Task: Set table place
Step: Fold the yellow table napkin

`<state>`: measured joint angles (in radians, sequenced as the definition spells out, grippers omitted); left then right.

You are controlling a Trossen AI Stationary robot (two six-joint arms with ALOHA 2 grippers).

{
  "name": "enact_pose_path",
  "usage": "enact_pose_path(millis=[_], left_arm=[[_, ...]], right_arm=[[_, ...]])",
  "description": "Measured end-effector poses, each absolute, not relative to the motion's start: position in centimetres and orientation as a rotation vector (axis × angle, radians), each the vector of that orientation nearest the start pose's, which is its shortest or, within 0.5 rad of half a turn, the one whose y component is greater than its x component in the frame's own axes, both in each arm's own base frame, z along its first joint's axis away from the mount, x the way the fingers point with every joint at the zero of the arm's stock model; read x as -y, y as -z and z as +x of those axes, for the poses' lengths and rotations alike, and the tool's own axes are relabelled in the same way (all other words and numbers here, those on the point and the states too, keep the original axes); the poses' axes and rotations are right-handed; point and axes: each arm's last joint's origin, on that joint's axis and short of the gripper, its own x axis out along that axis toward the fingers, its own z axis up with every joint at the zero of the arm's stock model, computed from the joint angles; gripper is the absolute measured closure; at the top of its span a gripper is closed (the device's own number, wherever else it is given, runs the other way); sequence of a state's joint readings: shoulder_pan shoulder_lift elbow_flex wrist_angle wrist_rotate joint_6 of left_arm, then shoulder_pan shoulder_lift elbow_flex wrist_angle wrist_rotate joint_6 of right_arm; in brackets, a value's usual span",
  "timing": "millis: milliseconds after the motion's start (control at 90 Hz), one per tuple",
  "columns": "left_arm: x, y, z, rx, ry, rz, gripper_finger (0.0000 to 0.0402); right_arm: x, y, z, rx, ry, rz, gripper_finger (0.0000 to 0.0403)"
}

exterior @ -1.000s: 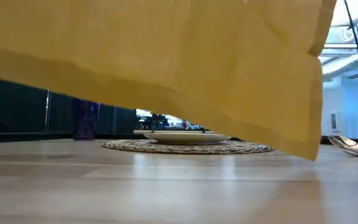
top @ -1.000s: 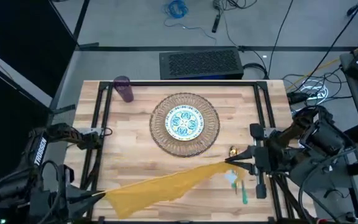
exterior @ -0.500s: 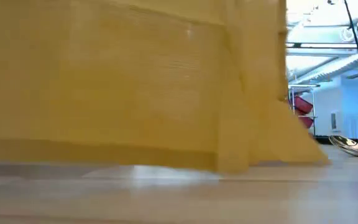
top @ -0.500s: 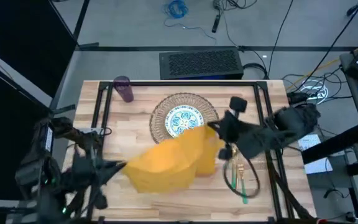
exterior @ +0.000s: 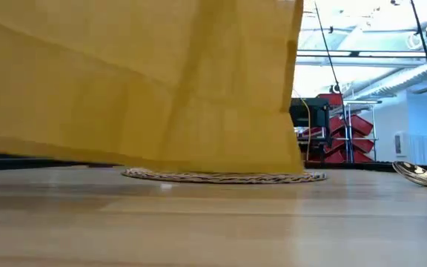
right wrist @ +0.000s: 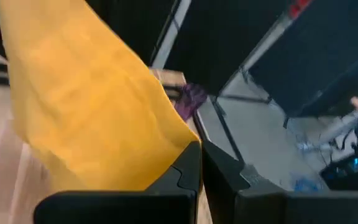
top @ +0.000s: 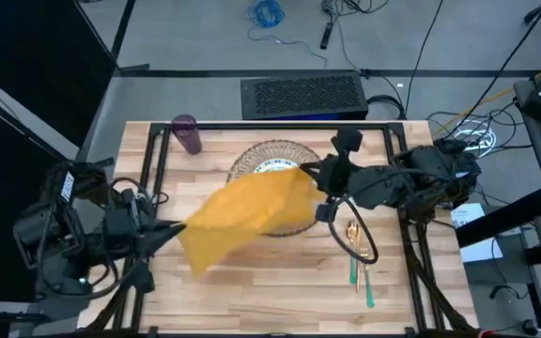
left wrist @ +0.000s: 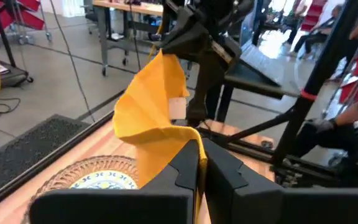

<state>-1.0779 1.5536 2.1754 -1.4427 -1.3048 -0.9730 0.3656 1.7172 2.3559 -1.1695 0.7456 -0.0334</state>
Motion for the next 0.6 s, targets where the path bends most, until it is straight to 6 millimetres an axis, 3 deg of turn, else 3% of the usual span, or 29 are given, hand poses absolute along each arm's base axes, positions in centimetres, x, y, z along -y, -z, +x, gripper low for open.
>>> enact_pose_path(millis=[111,244,322,444,600], left_arm=[[20.5,-50.6,13.8,-0.143,-0.293,-0.207,0.0402],[23.8,-49.6,15.5,-0.161,-0.246,-0.195,0.0402],[25.7,-48.2,16.9,-0.199,-0.230,-0.189,0.0402],[28.2,-45.9,18.7,-0.236,-0.228,-0.257,0.0402],[30.9,-42.8,21.5,-0.300,-0.216,-0.320,0.0402]], right_arm=[[-8.8,-50.8,28.1,-0.510,0.311,-0.232,0.0403],[-9.6,-48.6,26.8,-0.717,0.330,-0.102,0.0403],[-11.1,-47.3,26.7,-0.773,0.351,-0.055,0.0403],[-14.6,-46.0,26.7,-0.820,0.193,0.017,0.0403],[-16.7,-43.4,26.6,-0.969,0.206,0.134,0.0403]])
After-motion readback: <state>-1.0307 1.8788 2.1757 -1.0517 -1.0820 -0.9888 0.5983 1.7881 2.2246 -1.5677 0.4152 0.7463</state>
